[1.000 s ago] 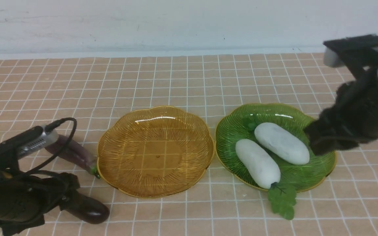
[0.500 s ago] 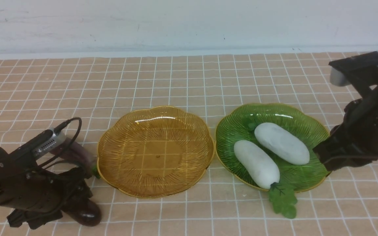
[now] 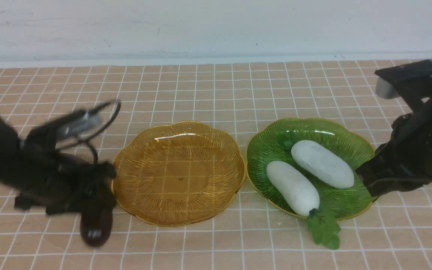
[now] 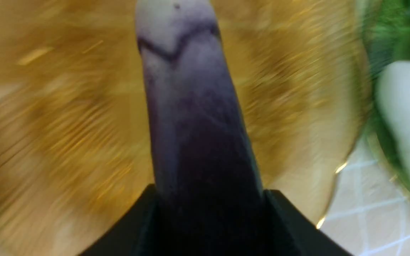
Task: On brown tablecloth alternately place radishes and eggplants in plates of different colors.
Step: 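Pick up the eggplant and place it in the yellow plate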
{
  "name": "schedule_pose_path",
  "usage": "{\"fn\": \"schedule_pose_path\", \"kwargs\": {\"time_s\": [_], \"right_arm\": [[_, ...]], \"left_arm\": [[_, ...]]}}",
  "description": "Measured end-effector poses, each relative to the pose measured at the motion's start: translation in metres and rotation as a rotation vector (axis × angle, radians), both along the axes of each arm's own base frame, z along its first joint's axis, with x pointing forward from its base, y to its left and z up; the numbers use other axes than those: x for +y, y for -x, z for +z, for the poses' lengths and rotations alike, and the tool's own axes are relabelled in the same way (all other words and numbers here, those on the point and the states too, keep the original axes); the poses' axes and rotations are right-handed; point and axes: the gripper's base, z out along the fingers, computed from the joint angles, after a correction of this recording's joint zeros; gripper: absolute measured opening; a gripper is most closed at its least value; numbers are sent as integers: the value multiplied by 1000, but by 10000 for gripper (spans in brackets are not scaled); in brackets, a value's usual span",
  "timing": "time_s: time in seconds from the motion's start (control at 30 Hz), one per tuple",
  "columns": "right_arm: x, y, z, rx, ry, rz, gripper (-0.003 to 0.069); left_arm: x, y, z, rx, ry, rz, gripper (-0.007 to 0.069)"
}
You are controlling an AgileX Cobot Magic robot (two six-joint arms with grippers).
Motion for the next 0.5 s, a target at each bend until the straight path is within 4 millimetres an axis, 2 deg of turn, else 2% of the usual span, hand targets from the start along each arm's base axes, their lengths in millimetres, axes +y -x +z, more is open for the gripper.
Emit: {"fn": "schedule_pose_path", "kwargs": {"time_s": [0.1,0.17,0.23,0.33,0.4,0.47,0.5], "right_arm": [[0,0,0,2,0,0,12],[0,0,-1,2,0,0,12],[0,0,-1,3,0,0,12],[0,0,-1,3,-1,1,12],[0,0,-1,3,-1,4,12],[0,0,-1,3,-1,4,12],[0,0,-1,3,-1,4,12]], "left_arm": [[-34,-22,-7,-29,16,-55,339],[-53,-37,-16,-36,24,-81,424],[-58,-46,-21,-29,25,-91,517],[-55,-49,-18,-10,27,-98,578],[-44,-53,-11,16,32,-95,581],[-23,-59,0,44,20,-73,496],[-13,-61,1,64,6,-62,425]]}}
